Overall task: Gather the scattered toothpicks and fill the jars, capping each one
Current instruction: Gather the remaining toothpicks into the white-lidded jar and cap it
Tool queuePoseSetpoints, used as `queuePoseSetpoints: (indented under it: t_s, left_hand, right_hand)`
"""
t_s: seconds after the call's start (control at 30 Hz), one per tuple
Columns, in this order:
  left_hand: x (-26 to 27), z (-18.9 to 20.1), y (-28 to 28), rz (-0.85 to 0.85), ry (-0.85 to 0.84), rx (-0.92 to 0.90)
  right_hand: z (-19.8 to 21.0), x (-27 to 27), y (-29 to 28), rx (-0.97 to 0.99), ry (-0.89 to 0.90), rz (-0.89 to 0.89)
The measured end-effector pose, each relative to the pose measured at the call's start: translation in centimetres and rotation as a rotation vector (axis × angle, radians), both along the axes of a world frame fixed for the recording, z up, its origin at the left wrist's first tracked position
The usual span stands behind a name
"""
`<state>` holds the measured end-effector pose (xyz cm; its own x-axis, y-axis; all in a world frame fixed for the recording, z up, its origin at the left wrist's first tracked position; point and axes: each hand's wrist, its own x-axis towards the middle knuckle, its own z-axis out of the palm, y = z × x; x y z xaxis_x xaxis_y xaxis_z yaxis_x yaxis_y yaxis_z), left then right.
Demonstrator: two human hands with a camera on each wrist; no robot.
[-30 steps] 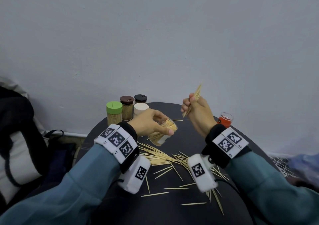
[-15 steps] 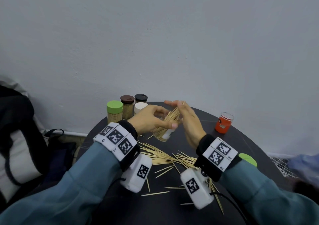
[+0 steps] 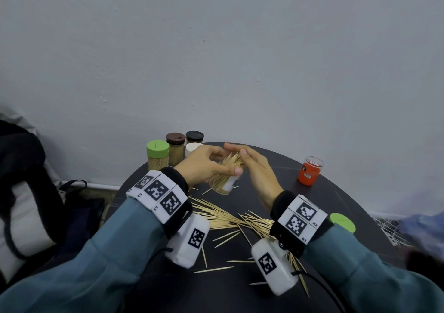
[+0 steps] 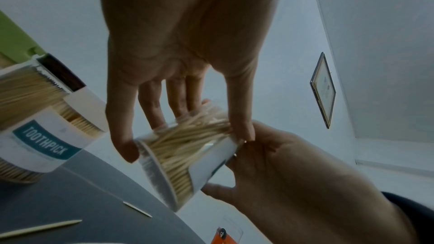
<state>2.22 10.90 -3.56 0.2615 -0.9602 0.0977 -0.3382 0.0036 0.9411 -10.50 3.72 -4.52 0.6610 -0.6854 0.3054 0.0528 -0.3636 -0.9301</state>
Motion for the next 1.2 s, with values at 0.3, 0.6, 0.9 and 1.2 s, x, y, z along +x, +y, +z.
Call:
queuePoseSetpoints:
  t_s: [0.3,0.6,0.9,1.2]
  left_hand:
    - [0.1,-0.2,-0.2,-0.012,-0.048,0.013]
    - [-0.2,-0.4,-0.2,-0.053,-0.124,0.022]
    - [0.1,-0.4,-0.3,0.029,-0.045,0.002]
    - [0.5,-0.6,-0.4,0.107,-0.072,-0.021]
  right_hand:
    - [0.0,0.0,0.4,-0.100,0.283,0.009]
    - [1.0,-0.3,0.2,-0.358,0.725,-0.011]
    - [0.9,-1.0,0.4,-0.243,0.428,0.015]
    - [0.6,-1.2,0.7,-0.262,0.500,0.096]
